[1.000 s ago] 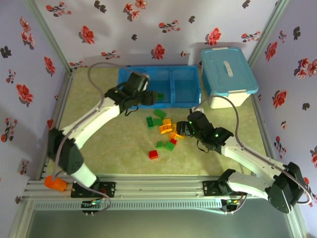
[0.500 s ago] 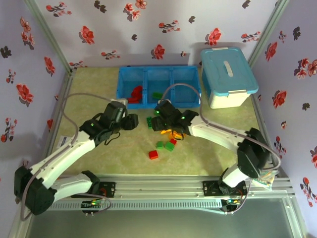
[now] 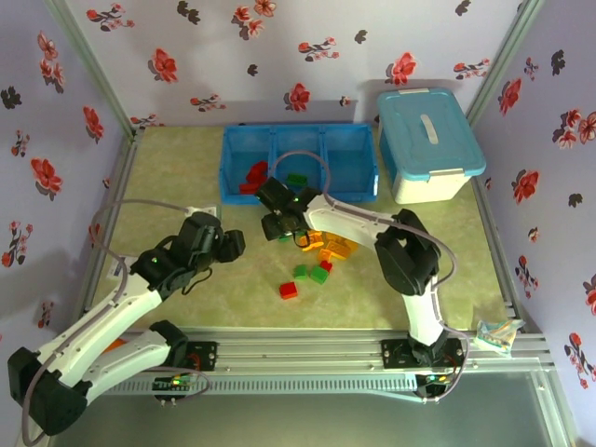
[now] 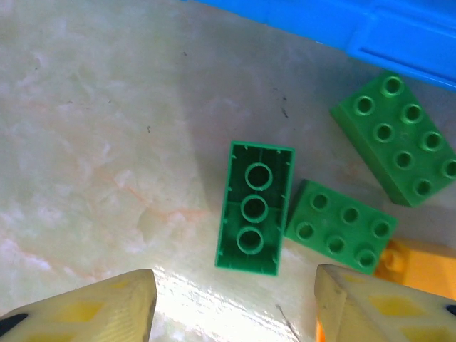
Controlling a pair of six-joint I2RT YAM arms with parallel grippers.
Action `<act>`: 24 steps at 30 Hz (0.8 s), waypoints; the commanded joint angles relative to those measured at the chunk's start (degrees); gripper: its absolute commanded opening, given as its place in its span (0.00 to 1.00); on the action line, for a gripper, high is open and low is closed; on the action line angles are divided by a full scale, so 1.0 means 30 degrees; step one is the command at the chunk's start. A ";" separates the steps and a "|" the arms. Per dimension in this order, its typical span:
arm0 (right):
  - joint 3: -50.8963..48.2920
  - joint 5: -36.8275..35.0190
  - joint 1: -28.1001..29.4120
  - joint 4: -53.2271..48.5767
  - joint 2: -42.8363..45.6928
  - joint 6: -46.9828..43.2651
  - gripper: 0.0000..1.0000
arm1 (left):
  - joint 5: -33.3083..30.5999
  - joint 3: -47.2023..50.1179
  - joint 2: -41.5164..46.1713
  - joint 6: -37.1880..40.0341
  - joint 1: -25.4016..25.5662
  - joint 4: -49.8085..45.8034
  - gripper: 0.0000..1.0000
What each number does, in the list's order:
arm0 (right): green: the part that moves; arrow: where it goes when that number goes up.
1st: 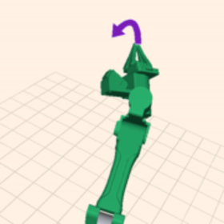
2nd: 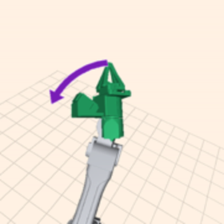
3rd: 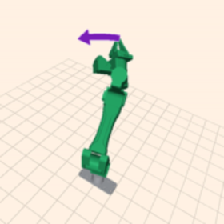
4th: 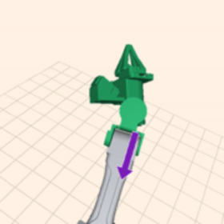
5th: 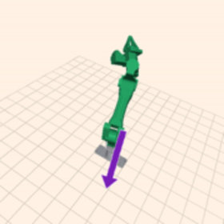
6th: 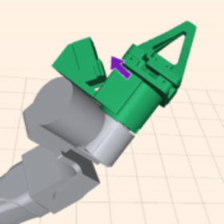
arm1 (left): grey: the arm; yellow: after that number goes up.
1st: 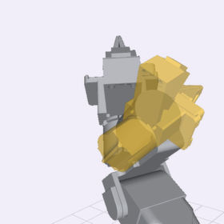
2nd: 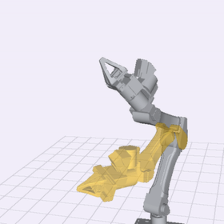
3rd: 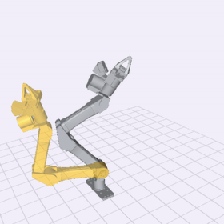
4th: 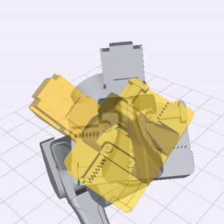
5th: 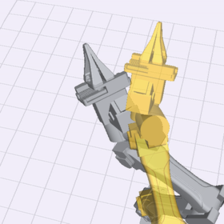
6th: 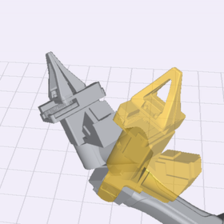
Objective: Sort the legos into containers by color
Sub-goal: Pick up the lego from the center of the table.
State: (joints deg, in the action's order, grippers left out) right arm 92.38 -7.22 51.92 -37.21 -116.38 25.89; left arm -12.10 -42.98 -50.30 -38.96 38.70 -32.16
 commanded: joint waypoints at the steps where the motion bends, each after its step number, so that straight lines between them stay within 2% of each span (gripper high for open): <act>1: 0.1549 0.0240 0.0004 -0.1545 -0.1313 -0.0309 0.60 | -0.0575 0.0206 0.0359 -0.0351 -0.0169 -0.0352 0.60; 12: 0.3916 -0.1125 -0.0285 -0.3019 -0.3604 -0.0339 0.57 | -0.0655 0.0839 0.0739 -0.0495 -0.0298 -0.0383 0.60; 24: 0.4447 -0.0259 -0.0308 -0.2810 -0.4676 -0.0335 0.57 | -0.0662 0.1013 0.0893 -0.0498 -0.0419 -0.0354 0.60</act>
State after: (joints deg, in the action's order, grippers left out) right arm 104.01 -8.75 51.27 -44.47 -128.33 25.47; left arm -12.95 -40.36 -48.34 -39.46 37.87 -32.23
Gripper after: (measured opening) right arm 0.572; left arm 0.598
